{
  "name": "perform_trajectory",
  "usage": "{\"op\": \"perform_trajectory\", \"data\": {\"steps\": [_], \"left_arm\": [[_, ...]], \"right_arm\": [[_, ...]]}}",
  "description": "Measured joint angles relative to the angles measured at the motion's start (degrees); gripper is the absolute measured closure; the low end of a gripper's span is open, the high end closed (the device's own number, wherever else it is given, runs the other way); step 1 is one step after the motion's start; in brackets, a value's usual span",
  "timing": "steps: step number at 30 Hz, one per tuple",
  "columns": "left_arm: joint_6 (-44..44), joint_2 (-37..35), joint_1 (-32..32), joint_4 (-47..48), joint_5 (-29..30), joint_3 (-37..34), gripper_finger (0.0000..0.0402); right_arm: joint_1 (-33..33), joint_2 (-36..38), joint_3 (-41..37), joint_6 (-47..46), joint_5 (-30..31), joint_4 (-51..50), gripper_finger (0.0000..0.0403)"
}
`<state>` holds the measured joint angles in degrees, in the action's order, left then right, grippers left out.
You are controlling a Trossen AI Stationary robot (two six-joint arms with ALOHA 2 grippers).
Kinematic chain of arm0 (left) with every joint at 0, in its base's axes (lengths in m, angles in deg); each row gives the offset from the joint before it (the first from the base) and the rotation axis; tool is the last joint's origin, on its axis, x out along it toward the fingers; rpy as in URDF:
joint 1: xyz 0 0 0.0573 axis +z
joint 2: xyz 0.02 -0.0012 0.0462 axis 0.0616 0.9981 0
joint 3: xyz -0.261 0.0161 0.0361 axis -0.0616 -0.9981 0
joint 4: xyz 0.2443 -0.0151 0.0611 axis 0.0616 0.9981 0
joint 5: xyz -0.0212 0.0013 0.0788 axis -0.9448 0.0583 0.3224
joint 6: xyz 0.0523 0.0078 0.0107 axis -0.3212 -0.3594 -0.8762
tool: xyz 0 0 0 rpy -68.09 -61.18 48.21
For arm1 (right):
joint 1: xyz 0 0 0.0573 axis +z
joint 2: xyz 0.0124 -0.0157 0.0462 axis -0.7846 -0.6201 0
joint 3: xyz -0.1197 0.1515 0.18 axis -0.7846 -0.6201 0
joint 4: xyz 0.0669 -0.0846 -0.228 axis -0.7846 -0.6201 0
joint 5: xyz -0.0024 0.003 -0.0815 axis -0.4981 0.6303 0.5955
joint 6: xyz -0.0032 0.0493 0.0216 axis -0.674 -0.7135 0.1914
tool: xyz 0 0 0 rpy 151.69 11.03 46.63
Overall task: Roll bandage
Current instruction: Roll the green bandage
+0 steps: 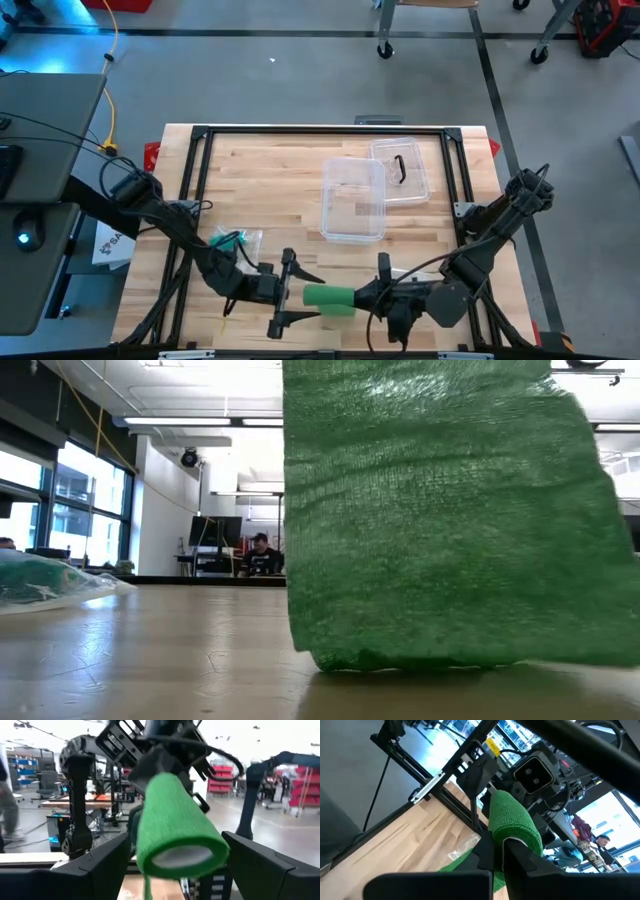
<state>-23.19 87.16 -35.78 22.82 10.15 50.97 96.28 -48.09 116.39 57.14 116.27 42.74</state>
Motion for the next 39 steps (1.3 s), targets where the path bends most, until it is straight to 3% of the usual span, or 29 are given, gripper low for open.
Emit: {"op": "perform_trajectory", "data": {"steps": [10,14,21,24,27,33,35,39], "left_arm": [[-2.53,0.71,-0.02,-5.38,1.72,0.00,0.0108],[-2.64,0.71,0.02,-4.65,2.68,0.00,0.0150],[-6.84,0.71,-0.24,-5.04,2.80,0.00,0.0258],[-8.81,0.71,-0.48,-5.06,2.33,0.00,0.0277],[-10.27,0.71,-0.61,-5.26,0.81,0.00,0.0263],[-11.13,-1.93,-1.88,0.55,2.41,-0.02,0.0173],[-11.86,-4.21,-3.31,5.84,6.24,-0.02,0.0150],[-13.12,-7.61,-7.59,16.98,21.75,0.02,0.0137]], "right_arm": [[0.02,-0.01,0.00,-1.09,0.04,0.03,0.0397],[0.02,-0.01,0.00,-1.34,0.28,0.09,0.0397],[0.00,-0.01,0.00,-1.97,0.39,0.07,0.0397],[0.00,-0.01,0.00,-1.97,0.27,0.07,0.0397],[-0.02,-0.01,0.00,-3.38,0.07,0.07,0.0397],[-1.19,-0.01,0.00,-7.43,-0.21,0.20,0.0397],[-1.88,-0.05,0.00,-9.62,0.42,0.20,0.0397],[-3.29,-0.07,0.00,-14.30,1.80,0.04,0.0397]]}}
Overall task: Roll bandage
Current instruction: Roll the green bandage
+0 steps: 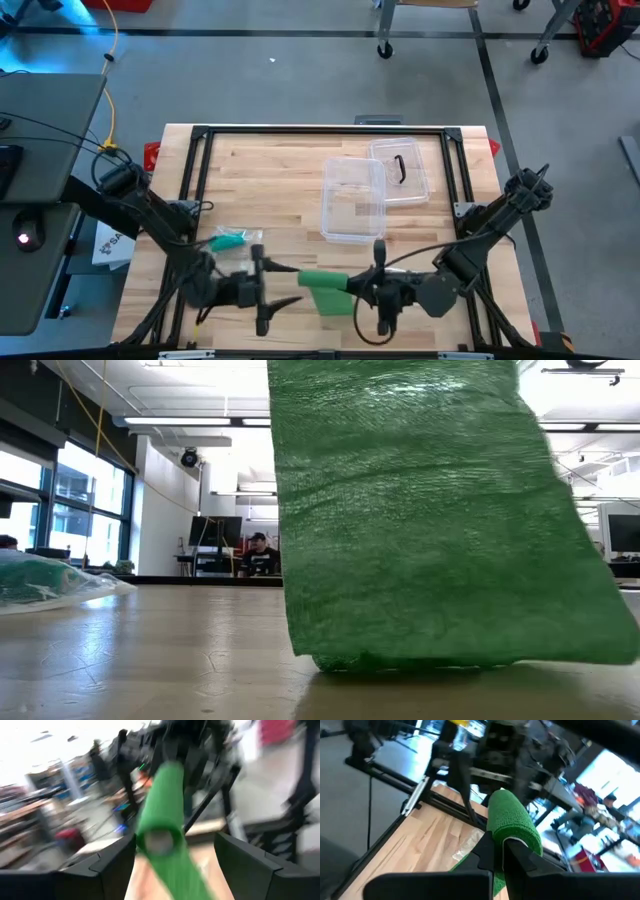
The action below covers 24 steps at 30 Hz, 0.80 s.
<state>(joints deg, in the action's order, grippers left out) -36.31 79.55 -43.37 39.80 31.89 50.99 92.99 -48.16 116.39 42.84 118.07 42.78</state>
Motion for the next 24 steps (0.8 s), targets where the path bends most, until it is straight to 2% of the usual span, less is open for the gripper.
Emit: {"op": "perform_trajectory", "data": {"steps": [2,6,10,14,24], "left_arm": [[0.64,0.00,-1.40,2.18,4.28,-0.05,0.0139],[4.17,0.03,-1.67,0.36,4.93,-0.04,0.0140],[10.73,0.17,0.58,0.51,3.81,-0.07,0.0141],[14.41,0.17,2.71,0.09,-2.58,-0.07,0.0139],[18.16,-0.05,3.57,1.28,-0.48,-0.08,0.0138]], "right_arm": [[-0.75,0.00,0.00,-1.90,0.18,0.22,0.0397],[-1.83,0.00,-0.02,-1.93,-0.55,0.36,0.0397],[-2.71,0.00,-0.02,0.54,-3.41,0.17,0.0397],[-2.54,0.17,-0.02,2.18,-4.74,0.14,0.0397],[-1.16,0.09,-0.02,6.03,-3.55,-0.43,0.0397]]}}
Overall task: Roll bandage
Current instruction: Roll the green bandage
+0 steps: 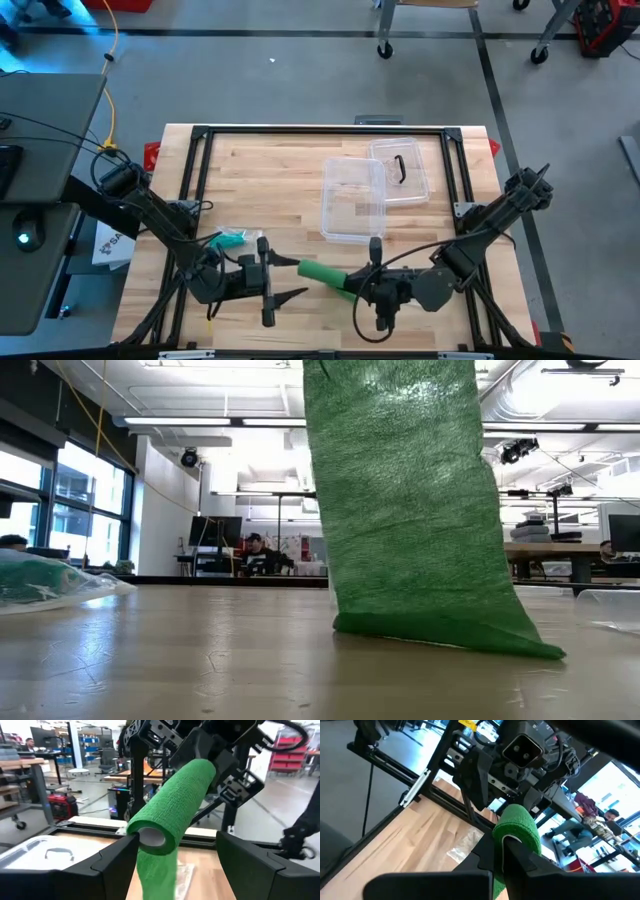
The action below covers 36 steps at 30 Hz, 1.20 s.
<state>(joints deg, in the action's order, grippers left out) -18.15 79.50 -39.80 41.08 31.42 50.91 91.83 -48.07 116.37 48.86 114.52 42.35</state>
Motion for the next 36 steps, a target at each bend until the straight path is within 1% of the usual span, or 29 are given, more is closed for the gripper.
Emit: {"op": "perform_trajectory", "data": {"steps": [3,7,11,14,17,22,27,36], "left_arm": [[3.77,0.00,0.25,1.33,0.34,0.02,0.0138],[4.96,0.00,1.00,3.79,-0.19,-0.01,0.0138],[4.24,-0.02,2.42,2.51,-7.84,-0.05,0.0138],[2.43,0.22,3.28,-0.56,-13.27,-0.09,0.0138],[1.35,0.24,3.80,-2.22,-15.70,-0.09,0.0138],[0.17,0.24,3.78,-4.94,-16.90,-0.09,0.0142],[2.32,0.28,3.76,-4.76,-17.87,-0.09,0.0173],[2.34,0.28,3.74,-4.31,-18.31,-0.09,0.0242]], "right_arm": [[0.50,-0.06,0.00,0.45,-0.23,0.00,0.0397],[0.87,-0.07,-0.04,0.85,-2.41,0.02,0.0397],[1.11,-0.07,-0.04,1.05,-3.27,0.40,0.0397],[1.11,-0.07,-0.04,1.06,-4.08,0.87,0.0397],[1.11,-0.07,-0.04,1.05,-3.88,0.79,0.0397],[1.11,-0.07,-0.04,1.06,-2.81,0.51,0.0397],[1.11,-0.07,-0.04,1.06,-1.77,0.52,0.0397],[1.13,-0.07,-0.04,1.03,-1.68,0.52,0.0397]]}}
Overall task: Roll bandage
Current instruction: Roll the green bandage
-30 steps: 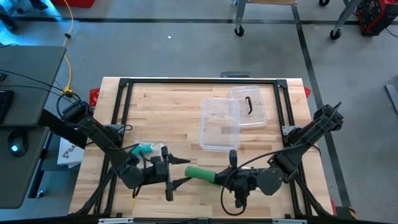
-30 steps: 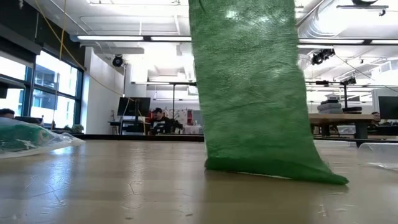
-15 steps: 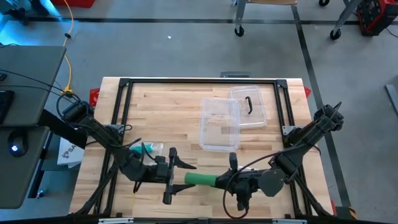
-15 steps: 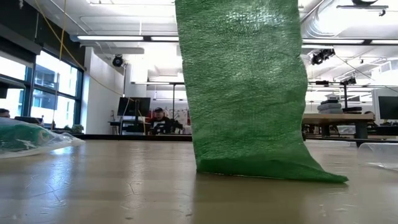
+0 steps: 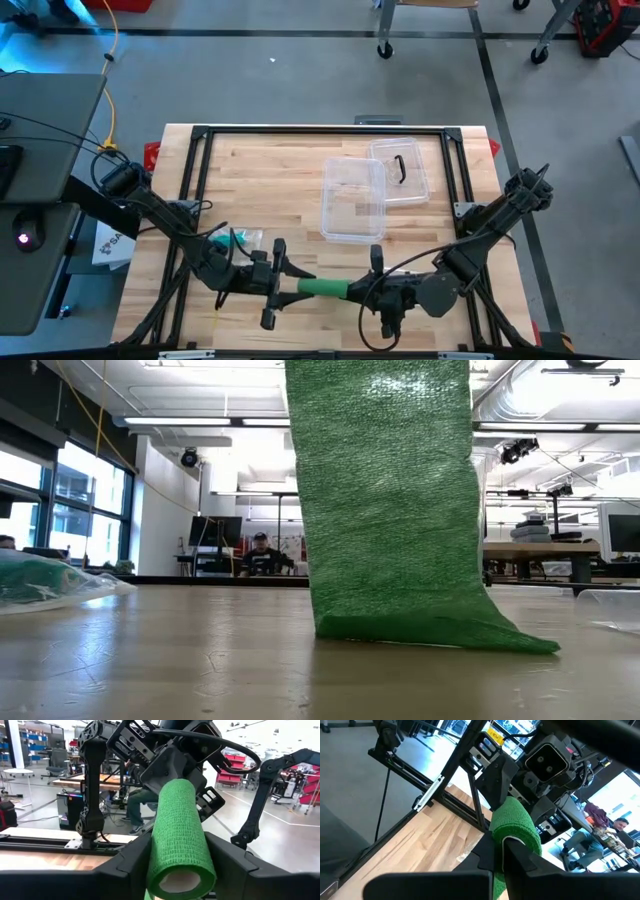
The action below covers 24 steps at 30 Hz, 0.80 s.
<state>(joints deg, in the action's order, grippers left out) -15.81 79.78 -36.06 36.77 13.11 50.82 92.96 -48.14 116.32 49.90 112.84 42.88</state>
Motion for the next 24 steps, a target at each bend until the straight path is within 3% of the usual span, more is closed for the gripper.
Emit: {"op": "perform_trajectory", "data": {"steps": [8,18,24], "left_arm": [[-1.48,0.00,-0.14,0.00,0.85,0.00,0.0262],[-9.36,-0.76,-2.15,0.05,8.66,0.00,0.0263],[-18.49,-0.94,-3.58,3.23,12.47,1.07,0.0263]], "right_arm": [[-0.07,0.00,0.00,-3.11,1.35,0.11,0.0374],[0.85,3.21,0.00,-12.77,1.72,-3.83,0.0209],[0.60,7.99,0.07,-29.97,-2.55,-12.88,0.0157]]}}
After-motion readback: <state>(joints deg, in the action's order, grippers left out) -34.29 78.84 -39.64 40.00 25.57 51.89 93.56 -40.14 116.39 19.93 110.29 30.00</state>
